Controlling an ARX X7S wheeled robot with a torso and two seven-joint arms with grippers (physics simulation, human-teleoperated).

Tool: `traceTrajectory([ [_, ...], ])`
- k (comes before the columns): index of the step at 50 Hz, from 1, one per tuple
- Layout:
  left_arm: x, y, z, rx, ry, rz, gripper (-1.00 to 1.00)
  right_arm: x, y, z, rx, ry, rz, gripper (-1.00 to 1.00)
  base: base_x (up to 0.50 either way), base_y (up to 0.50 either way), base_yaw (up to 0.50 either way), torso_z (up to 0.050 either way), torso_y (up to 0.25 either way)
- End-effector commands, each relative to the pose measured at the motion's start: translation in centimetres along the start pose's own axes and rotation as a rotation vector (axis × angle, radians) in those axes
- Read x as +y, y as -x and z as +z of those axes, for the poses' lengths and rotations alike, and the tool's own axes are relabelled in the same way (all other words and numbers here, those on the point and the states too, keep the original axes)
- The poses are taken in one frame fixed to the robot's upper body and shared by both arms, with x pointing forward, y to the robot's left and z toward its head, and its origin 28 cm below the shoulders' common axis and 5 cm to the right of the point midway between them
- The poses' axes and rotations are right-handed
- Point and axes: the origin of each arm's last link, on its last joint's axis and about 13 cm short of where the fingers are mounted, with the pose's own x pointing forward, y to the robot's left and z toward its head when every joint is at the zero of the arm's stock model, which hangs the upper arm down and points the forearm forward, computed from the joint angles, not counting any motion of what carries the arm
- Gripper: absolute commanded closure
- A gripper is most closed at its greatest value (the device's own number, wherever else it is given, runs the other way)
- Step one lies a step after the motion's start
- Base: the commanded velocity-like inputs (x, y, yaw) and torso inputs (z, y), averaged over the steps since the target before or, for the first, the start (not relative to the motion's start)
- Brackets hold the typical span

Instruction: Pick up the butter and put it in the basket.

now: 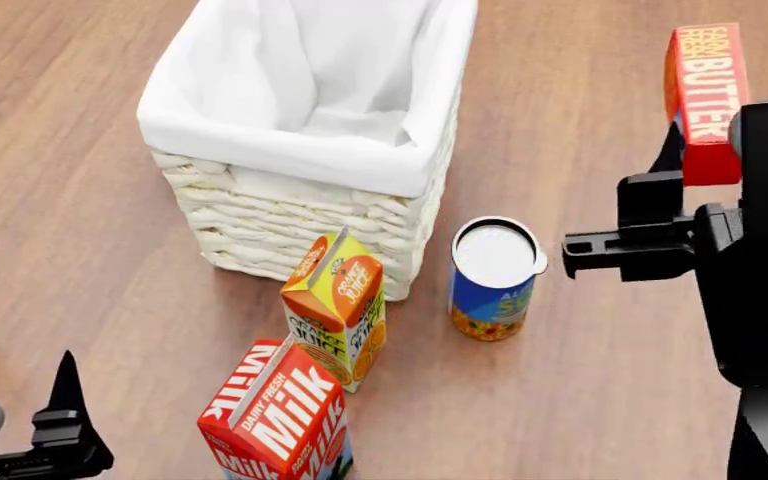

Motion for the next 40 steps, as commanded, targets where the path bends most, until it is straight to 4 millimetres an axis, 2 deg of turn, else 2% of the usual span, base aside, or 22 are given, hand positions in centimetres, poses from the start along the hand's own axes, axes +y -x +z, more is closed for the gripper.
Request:
traceTrajectory([
  [1, -0.1, -0.1, 0.1, -0.002, 0.005, 0.000, -1.00, -1.3, -2.3, 0.6, 0.020, -0.074, -0.055, 1.00, 0.00, 0.00, 0.00, 0.000, 0.010],
  [15, -0.2, -0.2, 0.2, -0.001, 0.015, 0.006, -1.00, -1.9, -4.5, 0.7, 0.072, -0.124, -0.044, 1.00, 0.00, 0.00, 0.00, 0.001, 0.001],
  [24, -0.3, 0.2, 0.2, 0.000, 0.013, 0.004, -1.00, -1.6, -5.7, 3.0, 0.103, -0.096, -0.013, 1.00, 0.00, 0.00, 0.00, 0.001, 0.001],
  [40, -0.2, 0.0, 0.3, -0.003, 0.017, 0.006, -1.00, -0.3, -7.3, 5.5, 0.131, -0.041, 0.055, 1.00, 0.00, 0.00, 0.00, 0.000, 0.001],
])
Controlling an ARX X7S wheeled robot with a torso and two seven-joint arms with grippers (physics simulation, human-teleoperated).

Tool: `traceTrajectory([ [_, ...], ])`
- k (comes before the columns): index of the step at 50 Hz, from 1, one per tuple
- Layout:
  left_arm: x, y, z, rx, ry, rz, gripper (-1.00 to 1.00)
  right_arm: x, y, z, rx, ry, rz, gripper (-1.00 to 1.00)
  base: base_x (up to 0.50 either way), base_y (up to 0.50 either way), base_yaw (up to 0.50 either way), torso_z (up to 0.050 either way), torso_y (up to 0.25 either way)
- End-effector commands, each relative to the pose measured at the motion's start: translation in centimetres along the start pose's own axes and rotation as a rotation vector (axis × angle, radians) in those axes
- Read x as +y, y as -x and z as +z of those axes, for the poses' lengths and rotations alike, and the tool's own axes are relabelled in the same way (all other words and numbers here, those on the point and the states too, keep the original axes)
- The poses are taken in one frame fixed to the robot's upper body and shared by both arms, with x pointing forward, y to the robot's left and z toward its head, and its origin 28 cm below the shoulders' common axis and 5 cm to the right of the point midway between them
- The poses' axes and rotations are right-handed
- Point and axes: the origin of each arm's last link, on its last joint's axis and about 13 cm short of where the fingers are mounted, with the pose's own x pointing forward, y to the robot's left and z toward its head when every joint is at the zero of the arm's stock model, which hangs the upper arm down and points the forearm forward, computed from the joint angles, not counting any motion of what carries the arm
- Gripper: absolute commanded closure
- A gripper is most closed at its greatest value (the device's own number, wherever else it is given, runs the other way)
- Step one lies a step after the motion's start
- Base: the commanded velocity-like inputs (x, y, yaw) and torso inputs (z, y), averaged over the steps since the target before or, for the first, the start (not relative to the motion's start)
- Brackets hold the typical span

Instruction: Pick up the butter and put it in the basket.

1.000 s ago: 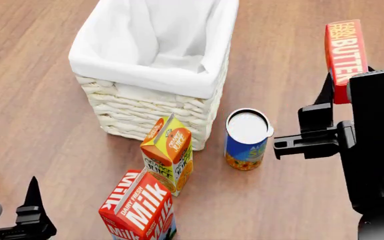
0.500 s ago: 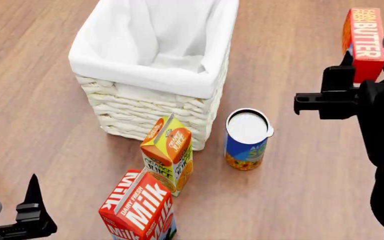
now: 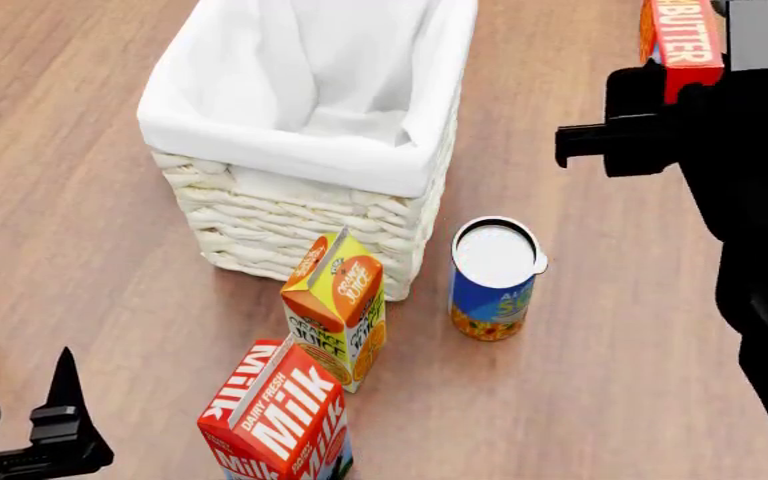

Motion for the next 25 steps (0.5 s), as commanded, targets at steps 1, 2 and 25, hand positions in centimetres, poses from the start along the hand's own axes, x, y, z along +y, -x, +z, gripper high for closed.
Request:
traceTrajectory([
  [1, 0.0, 0.0, 0.0, 0.000, 0.002, 0.000, -1.00, 0.4, -0.5, 2.7, -0.035, 0.030, 0.007, 1.00, 0.00, 0.00, 0.00, 0.000, 0.000],
  [2, 0.0, 0.0, 0.0, 0.001, 0.001, 0.000, -1.00, 0.5, -0.5, 2.8, -0.037, 0.030, 0.011, 1.00, 0.00, 0.00, 0.00, 0.000, 0.011],
  [25, -0.1, -0.2, 0.0, 0.004, 0.003, -0.003, -1.00, 3.8, -3.0, 7.3, -0.063, 0.125, 0.116, 1.00, 0.00, 0.00, 0.00, 0.000, 0.001],
])
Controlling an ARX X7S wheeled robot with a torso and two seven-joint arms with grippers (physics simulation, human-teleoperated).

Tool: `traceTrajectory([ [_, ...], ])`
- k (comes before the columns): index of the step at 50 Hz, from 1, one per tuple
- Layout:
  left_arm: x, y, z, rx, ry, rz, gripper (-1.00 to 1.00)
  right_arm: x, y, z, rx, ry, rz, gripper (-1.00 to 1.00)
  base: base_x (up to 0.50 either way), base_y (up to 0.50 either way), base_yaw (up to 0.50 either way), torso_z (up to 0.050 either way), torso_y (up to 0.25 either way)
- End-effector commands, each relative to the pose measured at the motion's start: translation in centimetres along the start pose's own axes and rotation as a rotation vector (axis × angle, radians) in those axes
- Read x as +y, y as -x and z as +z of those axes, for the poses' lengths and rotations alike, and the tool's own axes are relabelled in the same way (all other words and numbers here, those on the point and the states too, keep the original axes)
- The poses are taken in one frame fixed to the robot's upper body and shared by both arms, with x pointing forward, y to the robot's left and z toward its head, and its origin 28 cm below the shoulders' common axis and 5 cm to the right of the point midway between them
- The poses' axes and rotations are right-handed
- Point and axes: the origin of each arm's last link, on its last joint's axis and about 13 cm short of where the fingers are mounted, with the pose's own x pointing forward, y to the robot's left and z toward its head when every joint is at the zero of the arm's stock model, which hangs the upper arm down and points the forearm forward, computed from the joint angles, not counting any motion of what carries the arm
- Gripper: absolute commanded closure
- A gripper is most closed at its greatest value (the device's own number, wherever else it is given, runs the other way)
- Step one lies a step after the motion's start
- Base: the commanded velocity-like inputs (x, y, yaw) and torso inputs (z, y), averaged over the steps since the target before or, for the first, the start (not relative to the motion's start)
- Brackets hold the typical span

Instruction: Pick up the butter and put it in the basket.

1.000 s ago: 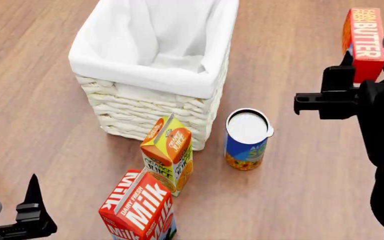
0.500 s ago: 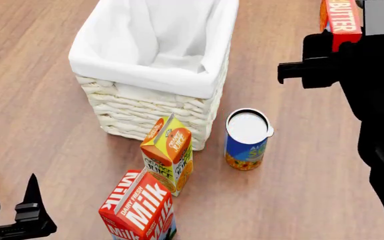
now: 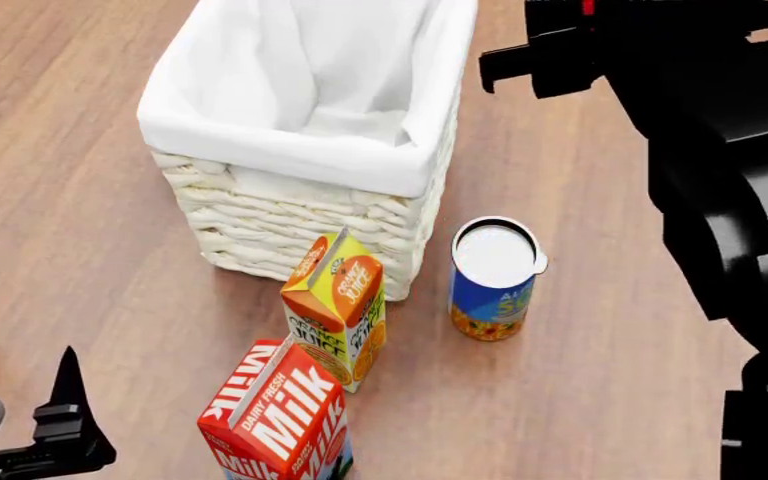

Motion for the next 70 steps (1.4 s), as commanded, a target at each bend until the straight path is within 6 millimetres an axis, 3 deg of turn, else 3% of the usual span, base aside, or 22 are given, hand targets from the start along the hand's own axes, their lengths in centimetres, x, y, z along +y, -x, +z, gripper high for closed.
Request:
traceTrajectory([
  [1, 0.0, 0.0, 0.1, 0.001, 0.003, 0.001, -1.00, 1.0, -1.0, 3.0, -0.046, 0.059, 0.026, 1.00, 0.00, 0.00, 0.00, 0.000, 0.000],
  [17, -0.1, 0.0, 0.3, -0.002, 0.011, 0.005, -1.00, 3.8, -2.7, 5.2, -0.085, 0.122, 0.184, 1.00, 0.00, 0.00, 0.00, 0.001, 0.002],
  [42, -0.2, 0.5, 0.6, -0.006, 0.018, 0.006, -1.00, 6.8, -3.3, 7.2, -0.084, 0.171, 0.421, 1.00, 0.00, 0.00, 0.00, 0.000, 0.001],
  [57, -0.2, 0.5, 0.7, -0.008, 0.023, 0.011, -1.00, 6.8, -6.1, 6.0, 0.015, 0.050, 0.379, 1.00, 0.00, 0.00, 0.00, 0.001, 0.001],
  [70, -0.3, 0.6, 1.0, -0.005, 0.034, 0.015, -1.00, 6.9, -6.5, 5.2, 0.114, 0.028, 0.395, 1.00, 0.00, 0.00, 0.00, 0.001, 0.002],
])
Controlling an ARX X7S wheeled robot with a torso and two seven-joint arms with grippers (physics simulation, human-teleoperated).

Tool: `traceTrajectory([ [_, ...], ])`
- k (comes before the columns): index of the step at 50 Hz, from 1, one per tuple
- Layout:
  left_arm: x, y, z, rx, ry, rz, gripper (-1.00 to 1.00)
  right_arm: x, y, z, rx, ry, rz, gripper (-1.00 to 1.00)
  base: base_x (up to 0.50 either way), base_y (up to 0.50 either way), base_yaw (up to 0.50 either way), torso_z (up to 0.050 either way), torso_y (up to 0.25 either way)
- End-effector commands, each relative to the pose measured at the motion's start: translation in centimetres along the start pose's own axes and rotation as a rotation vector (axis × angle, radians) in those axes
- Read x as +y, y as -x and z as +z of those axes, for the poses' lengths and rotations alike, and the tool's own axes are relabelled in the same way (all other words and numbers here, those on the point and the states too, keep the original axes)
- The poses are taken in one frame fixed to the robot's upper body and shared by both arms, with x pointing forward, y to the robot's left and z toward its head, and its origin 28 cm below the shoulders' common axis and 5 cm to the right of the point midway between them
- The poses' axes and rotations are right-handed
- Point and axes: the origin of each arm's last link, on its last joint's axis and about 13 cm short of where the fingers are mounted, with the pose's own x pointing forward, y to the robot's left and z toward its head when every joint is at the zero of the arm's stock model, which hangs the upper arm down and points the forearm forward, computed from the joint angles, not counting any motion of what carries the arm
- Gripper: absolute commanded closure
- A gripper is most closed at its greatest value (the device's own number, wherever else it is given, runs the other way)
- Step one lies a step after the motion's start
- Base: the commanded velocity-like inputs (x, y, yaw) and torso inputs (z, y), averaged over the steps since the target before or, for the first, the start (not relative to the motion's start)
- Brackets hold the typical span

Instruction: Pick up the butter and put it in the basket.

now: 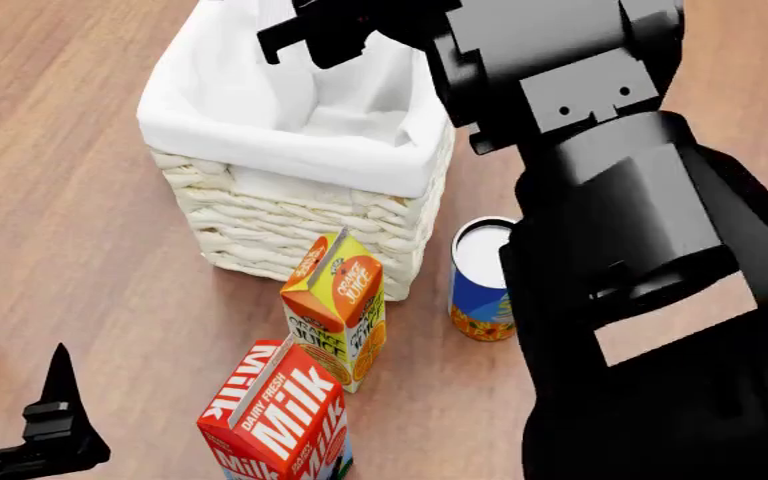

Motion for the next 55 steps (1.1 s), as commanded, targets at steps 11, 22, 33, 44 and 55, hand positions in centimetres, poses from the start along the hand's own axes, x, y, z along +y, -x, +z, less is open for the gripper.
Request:
traceTrajectory([
  [11, -0.30, 0.33, 0.02, 0.007, 0.006, 0.001, -1.00, -0.93, 0.68, 0.96, 0.024, -0.045, -0.013, 1.00, 0.00, 0.00, 0.00, 0.000, 0.001],
  [22, -0.29, 0.28, 0.06, 0.008, 0.006, 0.000, -1.00, -0.86, 0.64, 0.97, 0.021, -0.047, 0.003, 1.00, 0.00, 0.00, 0.00, 0.001, 0.002],
  [33, -0.23, 0.16, 0.04, 0.009, 0.008, 0.004, -1.00, -0.67, 0.70, 0.99, 0.039, -0.047, 0.052, 1.00, 0.00, 0.00, 0.00, 0.000, 0.001],
  [44, -0.24, 0.15, 0.14, 0.009, 0.008, 0.006, -1.00, -0.29, 0.50, 0.86, 0.044, -0.041, 0.108, 1.00, 0.00, 0.00, 0.00, 0.001, 0.001],
  [55, -0.24, 0.13, 0.21, 0.008, 0.010, 0.010, -1.00, -0.05, 0.30, 0.55, 0.056, -0.034, 0.166, 1.00, 0.00, 0.00, 0.00, 0.000, 0.002],
])
